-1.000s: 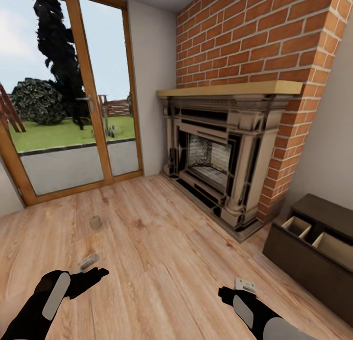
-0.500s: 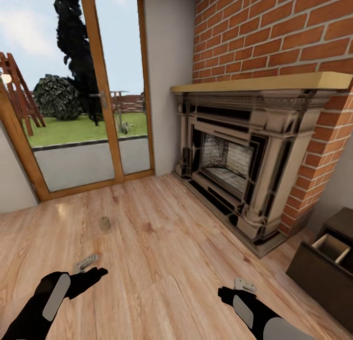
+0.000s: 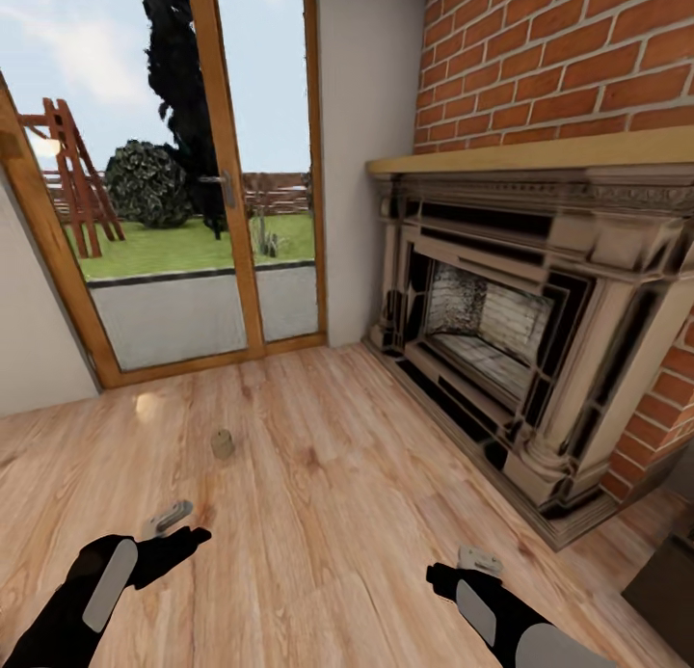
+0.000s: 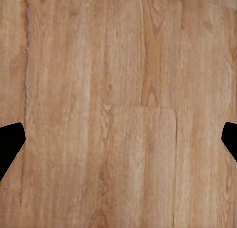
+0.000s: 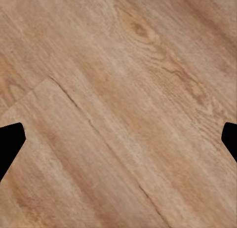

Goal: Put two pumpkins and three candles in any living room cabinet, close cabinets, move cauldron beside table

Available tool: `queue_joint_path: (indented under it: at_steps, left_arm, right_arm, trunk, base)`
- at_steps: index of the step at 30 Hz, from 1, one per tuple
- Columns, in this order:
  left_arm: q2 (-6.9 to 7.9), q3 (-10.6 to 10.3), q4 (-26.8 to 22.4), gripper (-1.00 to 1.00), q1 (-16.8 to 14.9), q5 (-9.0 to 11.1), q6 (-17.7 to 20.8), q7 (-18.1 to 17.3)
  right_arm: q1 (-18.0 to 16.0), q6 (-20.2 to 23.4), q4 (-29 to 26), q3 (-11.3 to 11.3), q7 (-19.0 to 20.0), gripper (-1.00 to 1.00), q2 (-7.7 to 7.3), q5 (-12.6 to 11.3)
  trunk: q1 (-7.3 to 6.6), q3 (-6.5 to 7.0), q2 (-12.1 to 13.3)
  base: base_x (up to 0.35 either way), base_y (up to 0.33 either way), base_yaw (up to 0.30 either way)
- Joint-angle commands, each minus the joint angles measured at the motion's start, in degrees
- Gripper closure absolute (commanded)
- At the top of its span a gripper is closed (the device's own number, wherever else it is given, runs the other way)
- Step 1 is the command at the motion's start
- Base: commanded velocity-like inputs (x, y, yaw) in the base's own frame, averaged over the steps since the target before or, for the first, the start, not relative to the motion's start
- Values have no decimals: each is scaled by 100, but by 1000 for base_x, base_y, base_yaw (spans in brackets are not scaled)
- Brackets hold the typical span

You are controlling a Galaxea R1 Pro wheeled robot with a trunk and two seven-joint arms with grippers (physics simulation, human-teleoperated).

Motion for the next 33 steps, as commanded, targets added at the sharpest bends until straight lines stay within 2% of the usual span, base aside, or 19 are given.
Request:
queue_joint_path:
  at_steps: [1,3,8,10,29,33]
  left_arm:
    - [0,4,-6,-100,-4,59,26,45]
    - [5,4,-5,-100,-5,64,26,44]
    - [12,4,-5,-100,-8,74,26,43]
    - [5,4,-5,-100,-6,66,26,45]
    - [16,4,-4,-100,-6,81,26,40]
    - [12,4,-4,-100,-4,81,26,42]
  right_arm:
    - [-2,28,-14,49,-42,-100,1,-39]
    - [1,6,-14,89,-41,-100,10,-38]
    - [7,-412,-15,493,-44,-100,50,81]
    - [7,-451,-12,538,-47,-100,56,94]
    - [7,-524,-15,568,-3,-100,62,107]
    - [7,-518,-14,568,-5,-100,109,111]
  trunk:
    - [3,-13,-2]
    - [3,-21,-2]
    - [3,-25,-2]
    - [3,-26,-2]
    - [3,-26,-2]
    - [3,-25,-2]
  base:
    - [344,0,147]
    - [344,0,80]
    - [344,0,20]
    - [344,0,3]
    - [344,0,1]
    - [344,0,168]
